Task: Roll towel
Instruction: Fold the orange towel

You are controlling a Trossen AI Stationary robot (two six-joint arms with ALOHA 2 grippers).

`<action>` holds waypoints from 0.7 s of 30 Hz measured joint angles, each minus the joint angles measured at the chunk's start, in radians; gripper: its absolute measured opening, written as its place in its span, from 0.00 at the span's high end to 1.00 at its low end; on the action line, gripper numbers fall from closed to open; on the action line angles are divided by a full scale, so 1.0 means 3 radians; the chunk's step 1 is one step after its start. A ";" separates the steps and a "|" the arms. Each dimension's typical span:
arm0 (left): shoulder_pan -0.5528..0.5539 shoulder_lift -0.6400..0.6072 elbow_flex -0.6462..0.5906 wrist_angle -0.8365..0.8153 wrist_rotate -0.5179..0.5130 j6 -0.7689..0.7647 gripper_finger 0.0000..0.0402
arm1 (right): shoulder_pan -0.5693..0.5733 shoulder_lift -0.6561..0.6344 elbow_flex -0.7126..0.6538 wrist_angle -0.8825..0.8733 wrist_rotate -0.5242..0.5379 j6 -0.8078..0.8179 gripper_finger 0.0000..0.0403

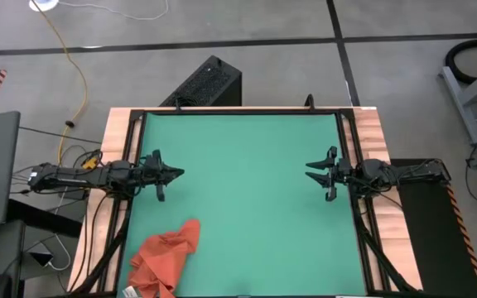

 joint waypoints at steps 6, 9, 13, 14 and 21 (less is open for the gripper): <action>0.0000 0.0000 0.0000 -0.0026 0.0119 -0.0293 1.00 | 0.0000 0.0000 0.0000 0.0292 0.0024 0.0085 0.60; -0.0001 0.0000 0.0000 -0.0004 0.0125 -0.0377 1.00 | 0.0000 -0.0001 0.0000 0.0637 0.0024 0.0440 0.60; -0.0001 0.0001 0.0000 0.0222 0.0472 -0.0396 0.99 | 0.0000 -0.0003 0.0016 0.0746 0.0022 0.0610 0.60; -0.0004 0.0001 0.0000 0.0343 0.0607 -0.0400 0.97 | 0.0000 0.0001 0.0019 0.0743 0.0022 0.0610 0.60; -0.0246 0.0072 0.0365 0.0627 0.0909 -0.0158 0.83 | -0.0001 0.0000 0.0033 0.0674 0.0168 0.0587 0.60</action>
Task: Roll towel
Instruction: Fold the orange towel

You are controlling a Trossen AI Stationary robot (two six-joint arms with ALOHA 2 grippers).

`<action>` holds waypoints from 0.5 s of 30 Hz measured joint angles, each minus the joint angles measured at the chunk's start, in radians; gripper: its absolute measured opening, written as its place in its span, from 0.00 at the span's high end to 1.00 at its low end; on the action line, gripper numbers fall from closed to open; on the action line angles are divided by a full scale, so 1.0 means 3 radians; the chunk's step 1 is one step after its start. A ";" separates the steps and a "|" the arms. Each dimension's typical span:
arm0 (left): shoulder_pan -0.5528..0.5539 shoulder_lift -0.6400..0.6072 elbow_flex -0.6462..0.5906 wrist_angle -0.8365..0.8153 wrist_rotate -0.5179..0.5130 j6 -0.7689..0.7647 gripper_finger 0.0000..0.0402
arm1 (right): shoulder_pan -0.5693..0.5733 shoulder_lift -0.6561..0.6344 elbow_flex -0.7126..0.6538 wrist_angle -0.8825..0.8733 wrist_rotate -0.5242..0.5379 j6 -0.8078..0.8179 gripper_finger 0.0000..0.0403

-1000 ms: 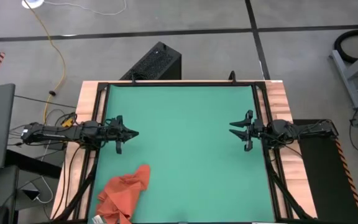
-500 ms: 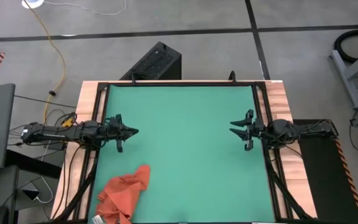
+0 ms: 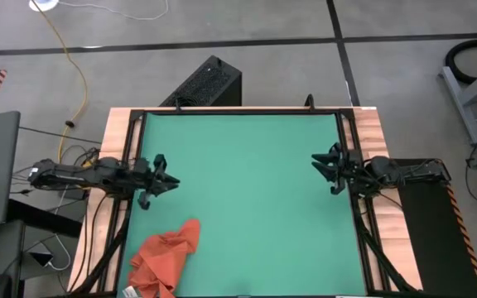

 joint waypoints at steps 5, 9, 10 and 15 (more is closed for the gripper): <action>-0.0264 0.0426 0.0725 -0.0207 0.0031 0.0345 0.72 | 0.0038 0.0000 0.0003 -0.0157 -0.0153 -0.0003 0.60; -0.0535 0.1112 0.1487 -0.1023 -0.0027 0.0599 0.66 | 0.0084 0.0000 0.0005 -0.0167 -0.0160 -0.0013 0.60; -0.0600 0.1310 0.1670 -0.1268 -0.0040 0.0627 0.65 | 0.0094 0.0000 0.0005 -0.0152 -0.0186 -0.0043 0.60; -0.0868 0.2215 0.2638 -0.2384 0.0327 0.0604 0.64 | 0.0189 -0.0005 0.0013 0.0274 -0.0425 -0.0068 0.60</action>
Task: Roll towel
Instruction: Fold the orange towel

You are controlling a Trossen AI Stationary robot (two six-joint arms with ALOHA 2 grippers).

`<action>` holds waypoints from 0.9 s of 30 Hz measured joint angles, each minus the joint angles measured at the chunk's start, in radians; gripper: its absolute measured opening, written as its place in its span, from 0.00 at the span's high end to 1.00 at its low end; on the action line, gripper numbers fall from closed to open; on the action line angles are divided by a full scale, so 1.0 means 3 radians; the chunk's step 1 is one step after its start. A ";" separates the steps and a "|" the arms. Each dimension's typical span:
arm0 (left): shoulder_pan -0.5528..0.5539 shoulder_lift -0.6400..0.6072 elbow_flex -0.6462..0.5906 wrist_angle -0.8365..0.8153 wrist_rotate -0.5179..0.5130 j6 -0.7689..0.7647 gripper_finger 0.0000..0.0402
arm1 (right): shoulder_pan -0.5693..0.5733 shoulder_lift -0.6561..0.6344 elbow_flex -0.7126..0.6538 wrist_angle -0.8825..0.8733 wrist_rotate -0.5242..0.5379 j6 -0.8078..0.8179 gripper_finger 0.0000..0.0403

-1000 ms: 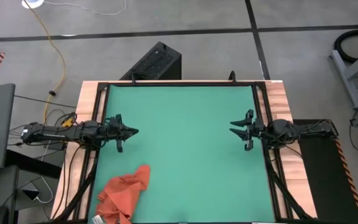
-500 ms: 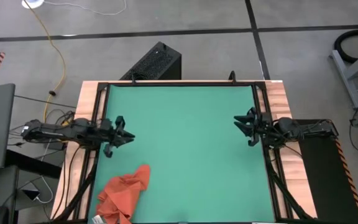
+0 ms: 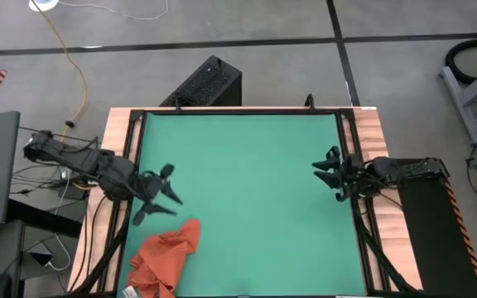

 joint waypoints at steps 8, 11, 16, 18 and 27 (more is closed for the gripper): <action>-0.0507 0.0485 0.1406 -0.1092 -0.0123 -0.0180 0.65 | 0.0098 0.0111 0.0004 0.0823 -0.0001 0.0175 0.60; -0.0693 0.0462 0.1712 -0.1319 -0.0589 -0.0176 0.65 | 0.0110 0.0295 0.0005 0.1050 -0.0123 0.0080 0.60; -0.0855 0.0320 0.1846 -0.1442 -0.1186 -0.0131 0.65 | 0.0107 0.0925 0.0089 0.1387 -0.0153 -0.0048 0.60; -0.0856 0.0260 0.1847 -0.1443 -0.1362 -0.0141 0.65 | 0.0107 0.1297 0.0321 0.1386 -0.0157 -0.0053 0.60; -0.0852 0.0161 0.1847 -0.1468 -0.1756 -0.0144 0.65 | 0.0143 0.3457 0.2422 -0.0207 -0.0460 -0.0915 0.60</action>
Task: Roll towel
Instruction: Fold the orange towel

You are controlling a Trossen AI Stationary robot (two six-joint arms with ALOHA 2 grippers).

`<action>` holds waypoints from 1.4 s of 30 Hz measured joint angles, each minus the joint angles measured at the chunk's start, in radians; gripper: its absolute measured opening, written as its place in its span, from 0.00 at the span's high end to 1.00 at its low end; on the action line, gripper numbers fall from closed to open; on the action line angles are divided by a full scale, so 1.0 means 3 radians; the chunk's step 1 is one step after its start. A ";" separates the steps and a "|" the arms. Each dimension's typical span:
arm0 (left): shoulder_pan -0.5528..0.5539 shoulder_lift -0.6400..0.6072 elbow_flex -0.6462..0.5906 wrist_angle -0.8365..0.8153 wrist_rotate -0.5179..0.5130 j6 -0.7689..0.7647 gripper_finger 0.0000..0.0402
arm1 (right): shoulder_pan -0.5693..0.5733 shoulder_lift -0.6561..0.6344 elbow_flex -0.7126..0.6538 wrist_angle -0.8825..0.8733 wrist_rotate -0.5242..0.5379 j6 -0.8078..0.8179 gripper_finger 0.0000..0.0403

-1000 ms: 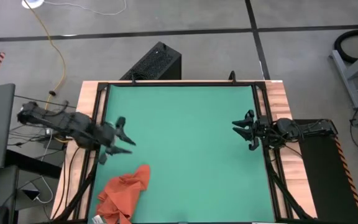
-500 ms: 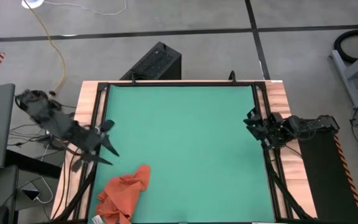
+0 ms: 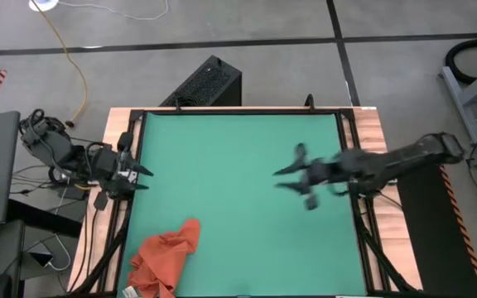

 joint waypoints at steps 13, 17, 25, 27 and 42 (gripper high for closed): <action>0.0001 0.0004 0.0000 -0.0322 0.0011 -0.0085 0.65 | 0.0302 0.2701 0.1591 -0.0059 -0.0149 -0.0027 0.60; 0.0001 0.0003 0.0000 -0.0332 0.0011 -0.0063 0.65 | 0.0383 0.3319 0.2116 -0.0027 0.0088 -0.0072 0.60; 0.0001 0.0003 0.0000 -0.0334 0.0010 0.0024 0.65 | 0.0455 0.4162 0.2963 -0.0071 0.0154 0.0093 0.60; 0.0001 0.0003 0.0000 -0.0343 0.0013 0.0024 0.65 | 0.0475 0.4291 0.3122 -0.0043 0.0143 0.0190 0.60; 0.0001 0.0018 -0.0001 -0.0397 0.0207 -0.0041 0.65 | 0.0587 0.4649 0.3311 -0.0102 0.0534 0.1106 0.60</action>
